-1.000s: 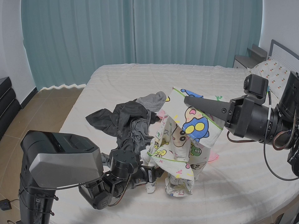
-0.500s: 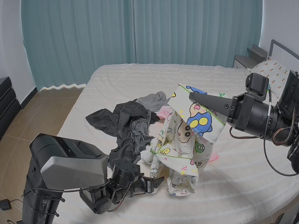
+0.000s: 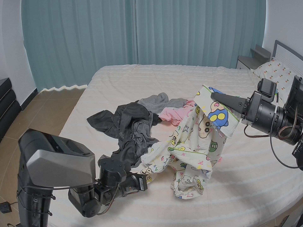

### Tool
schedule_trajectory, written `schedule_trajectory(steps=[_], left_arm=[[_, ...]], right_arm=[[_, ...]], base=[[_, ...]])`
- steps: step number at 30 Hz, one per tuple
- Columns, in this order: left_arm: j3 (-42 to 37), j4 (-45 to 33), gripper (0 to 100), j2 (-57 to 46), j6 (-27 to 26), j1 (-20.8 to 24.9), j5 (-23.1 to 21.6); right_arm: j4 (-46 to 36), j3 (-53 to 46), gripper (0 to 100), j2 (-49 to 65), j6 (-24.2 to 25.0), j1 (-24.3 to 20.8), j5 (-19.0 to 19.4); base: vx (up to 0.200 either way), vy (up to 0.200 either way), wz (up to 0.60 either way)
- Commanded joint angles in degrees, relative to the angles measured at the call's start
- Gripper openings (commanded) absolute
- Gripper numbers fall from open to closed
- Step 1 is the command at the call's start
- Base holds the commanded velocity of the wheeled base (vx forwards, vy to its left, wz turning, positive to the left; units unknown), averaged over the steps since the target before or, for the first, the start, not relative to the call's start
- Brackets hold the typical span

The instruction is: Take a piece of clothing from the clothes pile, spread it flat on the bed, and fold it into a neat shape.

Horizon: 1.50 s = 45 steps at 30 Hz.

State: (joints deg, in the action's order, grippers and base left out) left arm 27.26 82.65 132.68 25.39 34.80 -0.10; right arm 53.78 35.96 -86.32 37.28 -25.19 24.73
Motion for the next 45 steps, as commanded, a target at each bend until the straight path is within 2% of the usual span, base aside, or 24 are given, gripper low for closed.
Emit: schedule_trajectory(steps=[1, 5, 7, 10, 13, 16, 21, 28, 32, 38, 45], left_arm=[[-2.30, 0.32, 0, -12.98, 2.38, -5.36, 2.65], [-1.24, -0.30, 0, -19.30, 2.91, -7.29, 2.65], [2.98, -3.37, 0, -23.87, 2.91, -8.00, 2.91], [7.46, -12.34, 0, -29.24, 3.00, -8.09, 3.17], [17.30, -25.08, 0, -34.24, 3.35, -8.17, 6.43], [23.37, -30.45, 0, -34.86, 6.34, -8.26, 8.54], [28.55, -30.71, 0, -34.95, 7.74, -8.35, 9.59], [34.62, -28.34, 0, -35.12, 5.98, -9.67, 14.51], [34.00, -26.75, 0, -34.60, 5.63, -10.55, 14.86], [24.77, -26.75, 0, -35.04, 5.37, -9.84, 15.04], [21.17, -26.58, 0, -35.12, 5.46, -9.93, 15.30]], right_arm=[[0.00, -3.44, 0, 0.10, -0.10, 8.13, -0.04], [0.00, -2.21, 0, -1.48, -0.10, 11.65, -0.92], [0.00, 1.04, 0, -3.59, -0.10, 13.14, -4.08], [0.09, 4.38, 0, -5.00, 0.16, 13.41, -7.51], [0.18, 7.72, 0, -5.35, 0.16, 12.79, -11.20], [0.18, 10.62, 0, -5.44, 0.25, 12.35, -13.40], [0.36, 14.40, 0, -4.82, 0.07, 10.60, -15.33], [0.88, 19.67, 0, -1.48, -1.24, 6.82, -15.24], [-1.49, 17.48, 0, -1.92, -2.39, 5.85, -15.42], [-1.58, 13.78, 0, -3.85, -3.35, 6.99, -17.53], [-1.58, 11.67, 0, -2.98, -3.09, 7.08, -17.53]], base=[[0.000, 0.000, 0.00], [0.000, 0.000, 0.00], [0.000, 0.000, 0.00], [0.000, 0.000, 0.00], [0.000, 0.000, 0.00], [0.000, 0.000, 0.00], [0.000, 0.000, 0.00], [0.000, 0.000, 0.00], [0.000, 0.000, 0.00], [0.000, 0.000, 0.00], [0.000, 0.000, 0.00]])
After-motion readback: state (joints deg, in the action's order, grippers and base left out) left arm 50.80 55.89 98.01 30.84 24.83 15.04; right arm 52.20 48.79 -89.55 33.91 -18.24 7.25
